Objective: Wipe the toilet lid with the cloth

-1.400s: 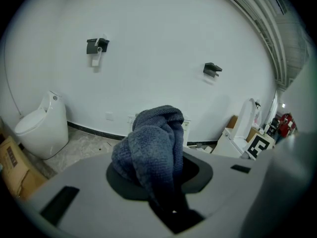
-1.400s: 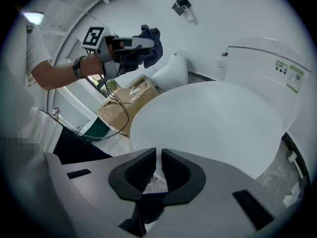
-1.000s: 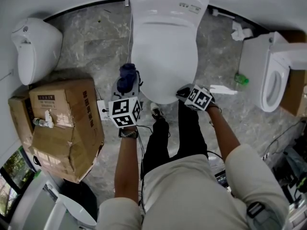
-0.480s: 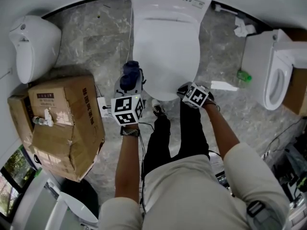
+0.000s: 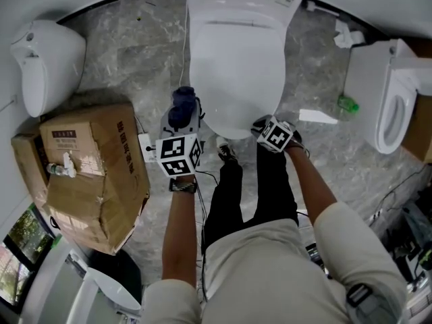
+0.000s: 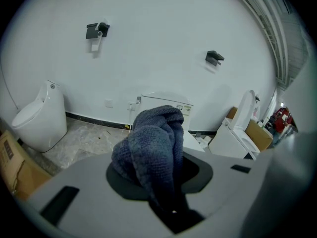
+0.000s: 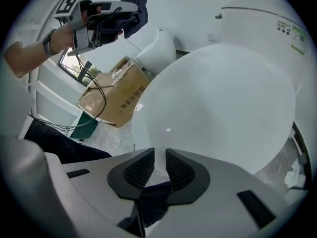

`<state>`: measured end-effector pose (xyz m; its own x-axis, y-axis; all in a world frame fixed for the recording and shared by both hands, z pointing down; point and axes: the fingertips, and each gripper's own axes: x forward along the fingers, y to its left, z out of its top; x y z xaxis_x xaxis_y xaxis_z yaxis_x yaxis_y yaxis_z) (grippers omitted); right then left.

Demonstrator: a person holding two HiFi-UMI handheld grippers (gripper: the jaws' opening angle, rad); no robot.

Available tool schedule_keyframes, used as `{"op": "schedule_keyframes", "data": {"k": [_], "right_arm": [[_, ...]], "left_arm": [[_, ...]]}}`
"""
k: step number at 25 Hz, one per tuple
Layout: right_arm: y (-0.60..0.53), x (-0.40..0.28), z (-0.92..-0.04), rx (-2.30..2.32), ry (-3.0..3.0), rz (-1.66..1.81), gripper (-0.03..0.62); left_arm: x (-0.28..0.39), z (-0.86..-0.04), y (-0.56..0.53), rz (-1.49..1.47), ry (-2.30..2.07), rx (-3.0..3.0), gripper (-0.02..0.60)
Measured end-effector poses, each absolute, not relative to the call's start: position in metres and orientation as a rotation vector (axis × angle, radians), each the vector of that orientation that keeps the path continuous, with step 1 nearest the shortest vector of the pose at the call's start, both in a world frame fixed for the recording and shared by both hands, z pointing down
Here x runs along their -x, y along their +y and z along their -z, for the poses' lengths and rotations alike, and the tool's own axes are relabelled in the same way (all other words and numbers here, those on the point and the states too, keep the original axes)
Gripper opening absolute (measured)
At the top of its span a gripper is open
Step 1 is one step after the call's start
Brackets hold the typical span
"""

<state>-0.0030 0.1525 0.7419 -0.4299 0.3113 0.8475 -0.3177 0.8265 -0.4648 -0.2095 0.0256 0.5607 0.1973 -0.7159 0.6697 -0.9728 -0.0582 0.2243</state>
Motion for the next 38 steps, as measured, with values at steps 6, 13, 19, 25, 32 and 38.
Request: {"op": "schedule_keyframes", "data": {"k": [6, 13, 19, 25, 32, 38], "right_arm": [[0.157, 0.005, -0.753, -0.036, -1.879, -0.744, 0.080], [0.162, 0.006, -0.765, -0.060, -1.865, -0.751, 0.104], [0.163, 0.007, -0.775, -0.092, -1.862, -0.746, 0.104], [0.163, 0.008, -0.770, -0.056, -1.895, -0.856, 0.118], [0.142, 0.025, -0.724, 0.051, -2.029, -1.090, 0.117], [0.074, 0.013, -0.694, -0.174, -2.171, -1.046, 0.117]], "left_arm": [[0.208, -0.570, 0.018, -0.531, -1.558, -1.837, 0.109], [0.203, -0.580, 0.004, -0.540, -1.538, -1.845, 0.109], [0.200, -0.590, -0.005, -0.561, -1.515, -1.849, 0.110], [0.199, -0.605, -0.012, -0.582, -1.501, -1.828, 0.110], [0.195, -0.629, -0.031, -0.617, -1.482, -1.813, 0.110], [0.196, -0.656, -0.068, -0.639, -1.490, -1.810, 0.101]]}}
